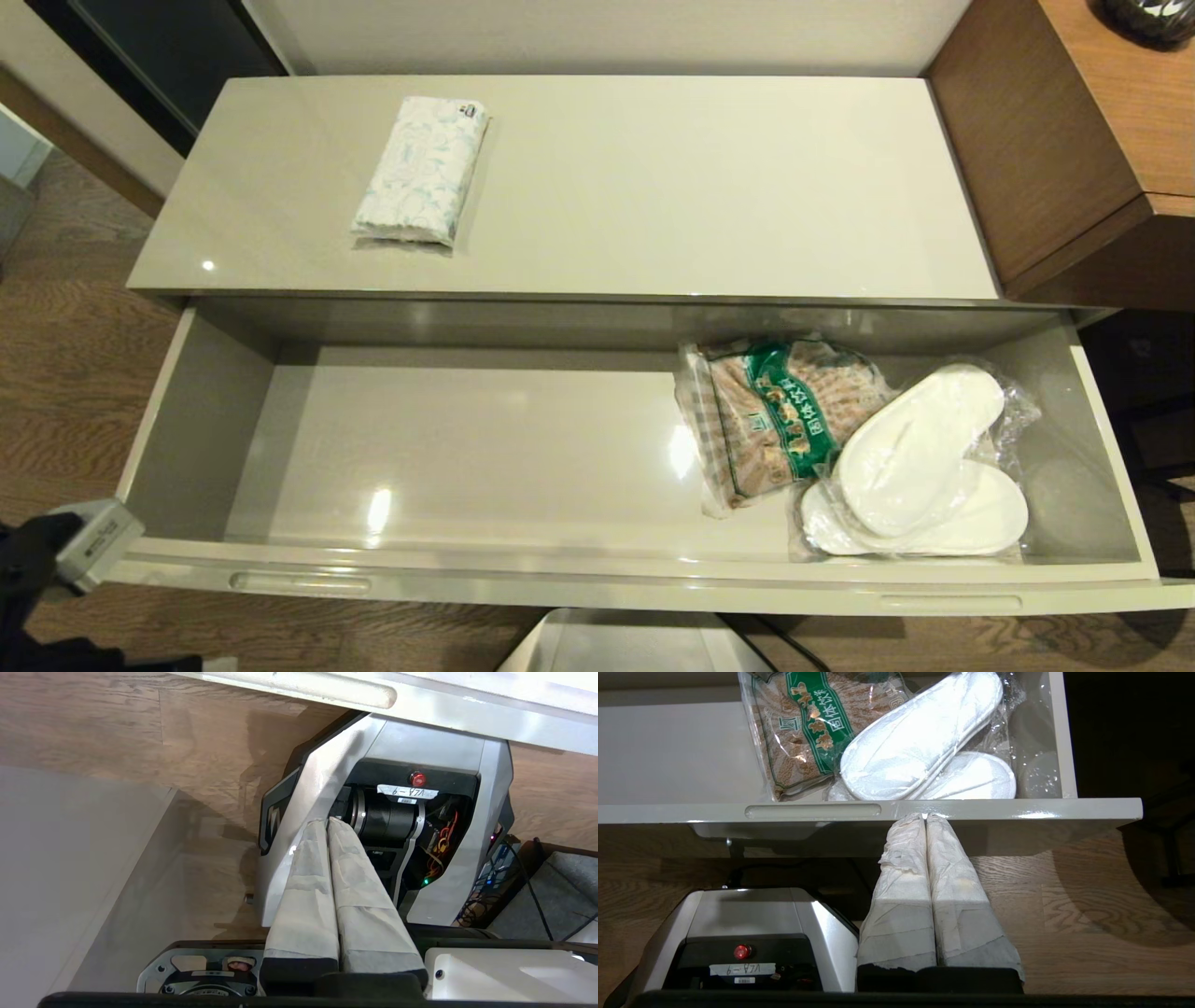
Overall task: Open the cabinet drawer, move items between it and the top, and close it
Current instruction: Pick up the tissue on the table
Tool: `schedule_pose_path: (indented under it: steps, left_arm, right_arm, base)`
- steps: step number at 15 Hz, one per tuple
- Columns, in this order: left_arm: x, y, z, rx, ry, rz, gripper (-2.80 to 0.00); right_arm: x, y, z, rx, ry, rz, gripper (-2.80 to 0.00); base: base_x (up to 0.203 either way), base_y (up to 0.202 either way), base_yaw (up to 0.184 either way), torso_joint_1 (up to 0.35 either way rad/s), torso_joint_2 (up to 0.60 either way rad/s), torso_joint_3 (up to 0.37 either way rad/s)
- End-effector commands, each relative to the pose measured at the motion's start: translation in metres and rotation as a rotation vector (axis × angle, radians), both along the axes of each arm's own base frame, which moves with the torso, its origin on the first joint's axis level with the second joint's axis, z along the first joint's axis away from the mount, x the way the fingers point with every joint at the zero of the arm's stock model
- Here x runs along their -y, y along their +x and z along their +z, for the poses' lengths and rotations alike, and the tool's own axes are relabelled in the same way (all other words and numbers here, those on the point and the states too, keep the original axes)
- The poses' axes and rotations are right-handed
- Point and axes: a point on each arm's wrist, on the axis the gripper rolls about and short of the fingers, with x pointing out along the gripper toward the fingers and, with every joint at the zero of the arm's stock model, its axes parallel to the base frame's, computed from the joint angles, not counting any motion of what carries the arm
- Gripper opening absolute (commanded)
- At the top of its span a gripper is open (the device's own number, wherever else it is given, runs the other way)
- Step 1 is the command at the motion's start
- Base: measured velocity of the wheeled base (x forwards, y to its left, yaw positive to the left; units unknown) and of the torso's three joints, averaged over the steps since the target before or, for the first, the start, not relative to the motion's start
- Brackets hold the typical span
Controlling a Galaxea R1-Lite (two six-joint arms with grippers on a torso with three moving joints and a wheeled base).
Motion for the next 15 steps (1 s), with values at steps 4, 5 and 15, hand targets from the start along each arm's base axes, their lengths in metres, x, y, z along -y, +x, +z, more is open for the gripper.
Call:
schedule_pose_path:
  steps: [4, 5, 15]
  left_arm:
    - [0.016, 0.029, 0.034, 0.084, 0.036, -0.052, -2.8]
    - [0.025, 0.046, 0.043, 0.104, 0.046, -0.063, -2.8]
    - [0.091, 0.218, 0.122, 0.421, 0.235, 0.107, -2.8]
  right_arm:
    - [0.0, -0.001, -0.001, 0.011, 0.0, 0.0, -2.8]
    - [0.0, -0.001, -0.001, 0.011, 0.0, 0.0, -2.8]
    - [0.0, -0.001, -0.001, 0.011, 0.0, 0.002, -2.8]
  base:
    - [0.0, 0.0, 0.0, 0.0, 0.0, 0.0]
    - [0.0, 0.0, 0.0, 0.0, 0.0, 0.0]
    - [0.0, 0.0, 0.0, 0.0, 0.0, 0.0]
